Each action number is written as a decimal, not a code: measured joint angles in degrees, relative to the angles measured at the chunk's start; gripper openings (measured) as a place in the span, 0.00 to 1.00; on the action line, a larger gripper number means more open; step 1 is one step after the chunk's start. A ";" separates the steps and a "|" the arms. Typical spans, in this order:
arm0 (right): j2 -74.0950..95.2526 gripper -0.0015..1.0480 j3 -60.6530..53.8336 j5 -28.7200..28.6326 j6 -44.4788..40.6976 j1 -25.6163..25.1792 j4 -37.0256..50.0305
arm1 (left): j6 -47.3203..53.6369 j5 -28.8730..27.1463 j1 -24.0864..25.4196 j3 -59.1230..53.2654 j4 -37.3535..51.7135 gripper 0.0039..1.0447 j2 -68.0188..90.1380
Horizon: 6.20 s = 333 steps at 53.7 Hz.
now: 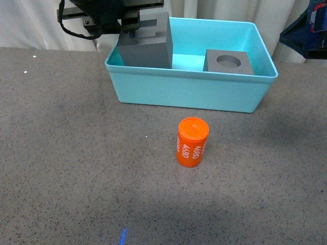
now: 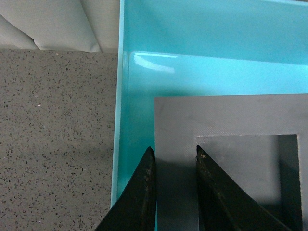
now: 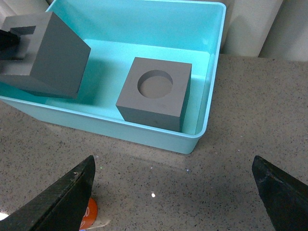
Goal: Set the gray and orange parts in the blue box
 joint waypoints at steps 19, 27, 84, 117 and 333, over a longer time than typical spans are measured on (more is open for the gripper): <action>0.02 0.91 0.00 0.02 0.00 -0.02 0.00 | 0.33 -0.46 -0.04 2.01 -1.51 0.17 4.72; 0.02 0.91 0.00 0.02 0.00 -0.02 0.00 | 0.20 -0.44 -0.02 1.99 -0.85 0.23 4.90; -0.09 0.91 -0.04 0.07 -0.02 -0.04 0.00 | 11.65 -6.01 5.92 -68.06 59.80 0.41 -44.83; -0.09 0.91 -0.04 0.02 -0.02 0.00 0.00 | 13.16 4.31 15.34 -83.54 51.47 0.03 -67.89; 21.16 0.43 31.19 -0.37 -15.87 15.72 -32.83 | 13.31 4.83 16.85 -85.57 -0.22 0.94 -123.21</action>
